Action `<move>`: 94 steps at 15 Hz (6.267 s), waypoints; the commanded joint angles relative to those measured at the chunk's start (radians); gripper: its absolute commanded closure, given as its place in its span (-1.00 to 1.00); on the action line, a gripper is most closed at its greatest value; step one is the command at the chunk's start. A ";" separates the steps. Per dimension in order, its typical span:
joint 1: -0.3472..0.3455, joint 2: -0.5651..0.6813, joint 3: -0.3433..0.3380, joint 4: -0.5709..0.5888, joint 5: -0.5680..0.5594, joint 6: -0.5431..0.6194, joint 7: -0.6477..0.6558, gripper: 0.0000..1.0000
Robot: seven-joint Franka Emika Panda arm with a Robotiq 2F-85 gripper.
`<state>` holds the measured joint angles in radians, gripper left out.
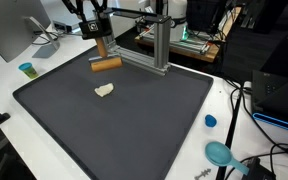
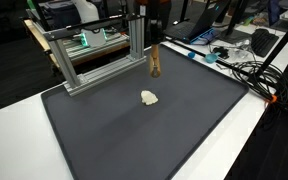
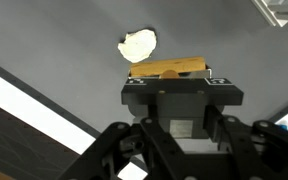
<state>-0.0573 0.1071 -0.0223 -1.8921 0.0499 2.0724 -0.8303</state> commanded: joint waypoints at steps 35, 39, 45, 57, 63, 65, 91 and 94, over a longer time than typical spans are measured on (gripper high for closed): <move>-0.122 0.274 0.053 -0.007 0.130 0.250 -0.498 0.56; -0.139 0.280 0.084 -0.006 0.196 0.255 -0.606 0.56; -0.155 0.289 0.078 0.003 0.241 0.265 -0.652 0.56; -0.218 0.225 -0.003 -0.061 0.217 0.253 -0.639 0.56; -0.244 -0.004 0.031 -0.172 0.462 0.219 -0.695 0.56; -0.181 -0.103 -0.014 -0.237 0.404 0.259 -0.533 0.56; 0.034 -0.577 0.119 -0.539 -0.035 0.212 0.839 0.56; -0.014 -0.569 0.122 -0.549 -0.109 0.215 0.992 0.56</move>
<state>-0.0272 -0.4442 0.0884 -2.4181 0.0131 2.2627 0.0206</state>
